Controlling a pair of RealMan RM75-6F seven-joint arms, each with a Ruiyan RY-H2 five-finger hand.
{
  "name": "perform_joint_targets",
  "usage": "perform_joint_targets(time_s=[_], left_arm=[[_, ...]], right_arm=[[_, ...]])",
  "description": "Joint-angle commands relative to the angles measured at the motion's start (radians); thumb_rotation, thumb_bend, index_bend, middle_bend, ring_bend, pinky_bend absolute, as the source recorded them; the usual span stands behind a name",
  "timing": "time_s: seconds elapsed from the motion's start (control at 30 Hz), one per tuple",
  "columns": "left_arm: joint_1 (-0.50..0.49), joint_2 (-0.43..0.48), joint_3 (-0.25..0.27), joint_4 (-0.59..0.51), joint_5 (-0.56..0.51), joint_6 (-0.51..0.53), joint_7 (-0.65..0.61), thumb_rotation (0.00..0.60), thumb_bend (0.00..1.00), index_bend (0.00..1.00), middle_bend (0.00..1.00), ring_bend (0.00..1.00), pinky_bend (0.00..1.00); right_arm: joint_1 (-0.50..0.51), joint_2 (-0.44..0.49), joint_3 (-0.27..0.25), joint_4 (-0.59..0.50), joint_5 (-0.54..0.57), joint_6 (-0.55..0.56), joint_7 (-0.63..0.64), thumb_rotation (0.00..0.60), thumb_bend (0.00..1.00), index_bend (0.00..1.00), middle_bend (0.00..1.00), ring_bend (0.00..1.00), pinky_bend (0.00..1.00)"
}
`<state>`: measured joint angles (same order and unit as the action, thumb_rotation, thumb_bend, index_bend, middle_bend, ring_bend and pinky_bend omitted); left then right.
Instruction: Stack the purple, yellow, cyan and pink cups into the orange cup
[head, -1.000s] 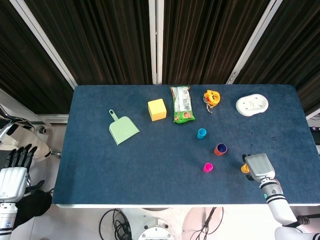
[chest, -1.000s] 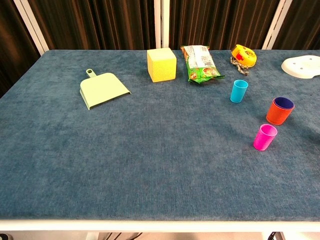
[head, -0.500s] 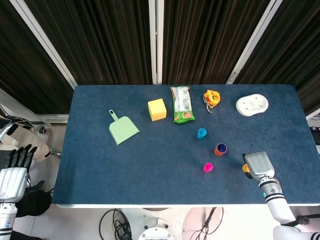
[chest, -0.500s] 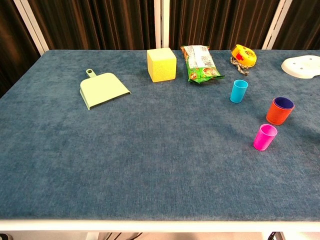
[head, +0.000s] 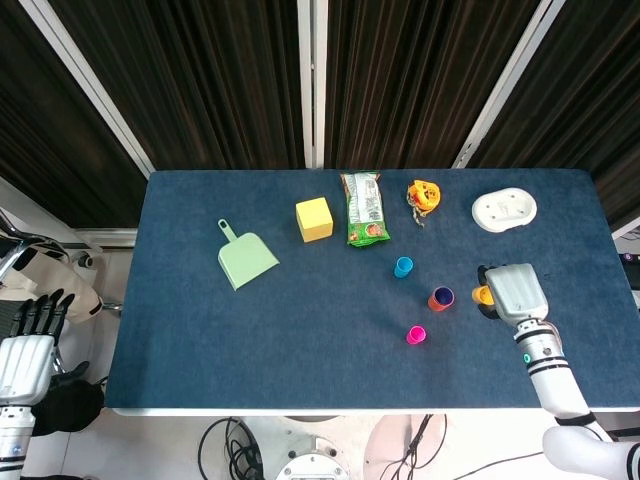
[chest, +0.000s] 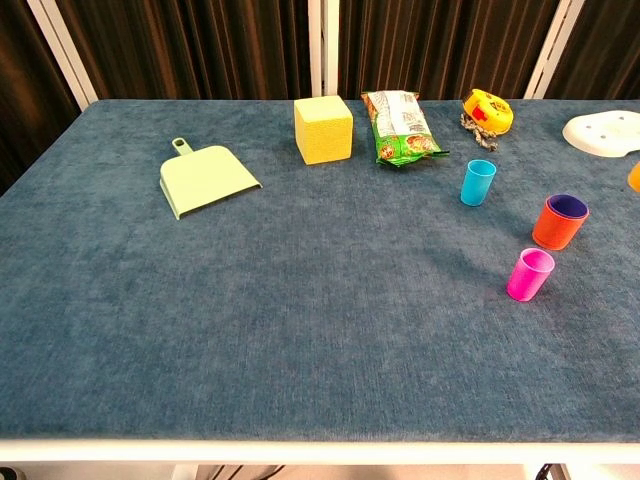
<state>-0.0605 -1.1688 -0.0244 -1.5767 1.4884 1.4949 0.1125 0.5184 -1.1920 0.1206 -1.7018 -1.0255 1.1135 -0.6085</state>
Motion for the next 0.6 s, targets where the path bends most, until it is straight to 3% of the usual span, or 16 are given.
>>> perform_joint_targets(time_s=[0.03, 0.3, 0.6], left_arm=[[0.002, 0.001, 0.0, 0.001, -0.001, 0.001, -0.002, 0.6, 0.06, 0.03, 0.0, 0.0, 0.0], [0.004, 0.003, -0.001, 0.005, -0.004, 0.002, -0.015, 0.6, 0.06, 0.03, 0.0, 0.0, 0.0], [-0.002, 0.001, -0.004, 0.015, -0.005, -0.006, -0.025, 0.6, 0.06, 0.03, 0.0, 0.0, 0.0]], right_arm=[[0.033, -0.027, 0.02, 0.015, 0.034, -0.04, 0.002, 0.6, 0.15, 0.59, 0.57, 0.58, 0.66], [0.087, -0.077, 0.033, 0.066, 0.128, -0.146, 0.047, 0.6, 0.15, 0.59, 0.58, 0.58, 0.66], [0.095, -0.076, 0.035, 0.069, 0.123, -0.153, 0.11, 0.6, 0.15, 0.59, 0.58, 0.58, 0.66]])
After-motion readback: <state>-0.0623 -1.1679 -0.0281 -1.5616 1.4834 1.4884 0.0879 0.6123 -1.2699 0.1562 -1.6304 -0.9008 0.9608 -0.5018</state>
